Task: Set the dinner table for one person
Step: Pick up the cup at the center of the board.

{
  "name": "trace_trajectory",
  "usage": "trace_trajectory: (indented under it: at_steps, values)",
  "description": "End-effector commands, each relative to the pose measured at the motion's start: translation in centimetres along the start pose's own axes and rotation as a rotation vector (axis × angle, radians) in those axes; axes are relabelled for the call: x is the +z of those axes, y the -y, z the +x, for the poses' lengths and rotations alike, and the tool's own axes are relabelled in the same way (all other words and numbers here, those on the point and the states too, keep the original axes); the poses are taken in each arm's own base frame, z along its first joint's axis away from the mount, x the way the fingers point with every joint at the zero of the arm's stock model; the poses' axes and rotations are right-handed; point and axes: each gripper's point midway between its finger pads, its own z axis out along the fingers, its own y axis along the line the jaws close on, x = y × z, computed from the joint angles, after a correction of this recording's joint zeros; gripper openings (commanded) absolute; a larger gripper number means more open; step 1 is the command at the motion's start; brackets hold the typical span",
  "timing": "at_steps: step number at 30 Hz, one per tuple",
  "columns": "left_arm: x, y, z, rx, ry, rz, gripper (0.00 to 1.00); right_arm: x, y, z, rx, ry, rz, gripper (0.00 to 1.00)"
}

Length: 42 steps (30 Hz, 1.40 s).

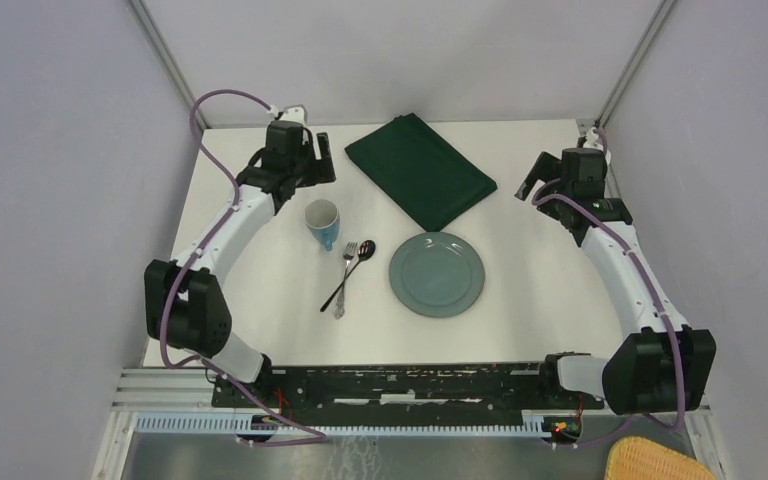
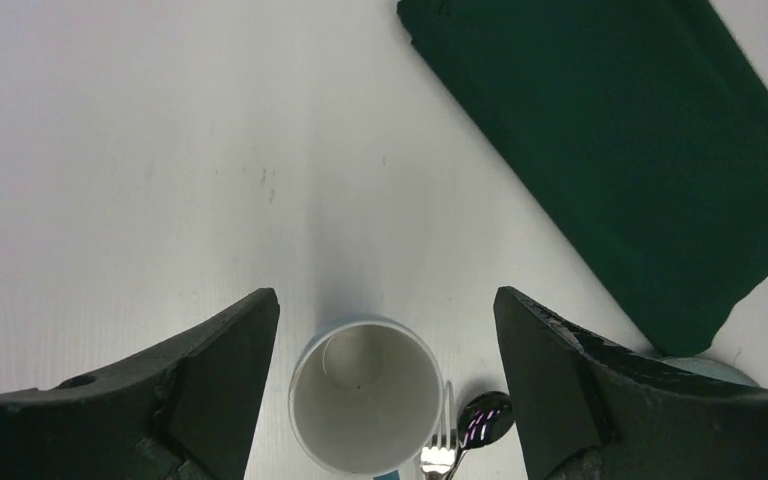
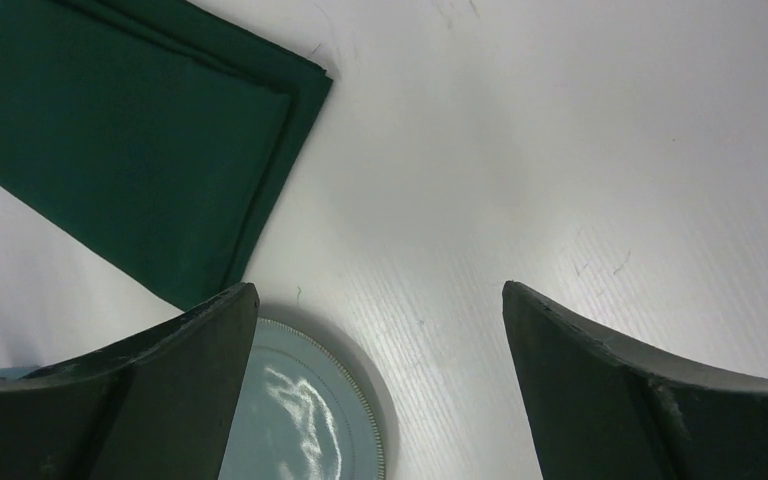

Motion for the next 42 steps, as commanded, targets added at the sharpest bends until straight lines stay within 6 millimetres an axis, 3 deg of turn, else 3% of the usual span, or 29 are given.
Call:
trace_trajectory:
  at_steps: [1,5,14,19,21,32,42]
  values:
    - [0.1,-2.3,2.1,0.017,-0.034,-0.095,0.85,-1.1,-0.1,-2.0,-0.033,0.070,0.045,0.98]
    - [-0.4,-3.5,4.0,-0.008,-0.050,-0.141,0.84,-1.2,0.4,-1.6,-0.034,0.086,0.047,0.98]
    - [-2.0,-4.5,4.9,-0.040,-0.029,-0.175,0.84,-0.8,-0.3,-0.6,-0.061,0.030,0.030,0.98]
    - [-2.0,-4.3,5.7,-0.050,-0.049,-0.158,0.84,-1.0,-0.5,-0.6,-0.070,0.029,0.029,0.98]
    - [-1.9,-4.0,6.1,-0.053,-0.059,-0.143,0.77,-1.0,-0.5,-0.6,-0.070,0.032,0.028,0.98]
    - [-1.4,-3.8,8.0,-0.068,-0.100,-0.122,0.72,-1.2,-0.7,-0.3,-0.086,0.032,0.026,0.98]
    - [-0.7,-3.8,9.7,-0.076,-0.138,-0.113,0.62,-1.1,-0.9,-0.1,-0.086,0.032,0.022,0.98]
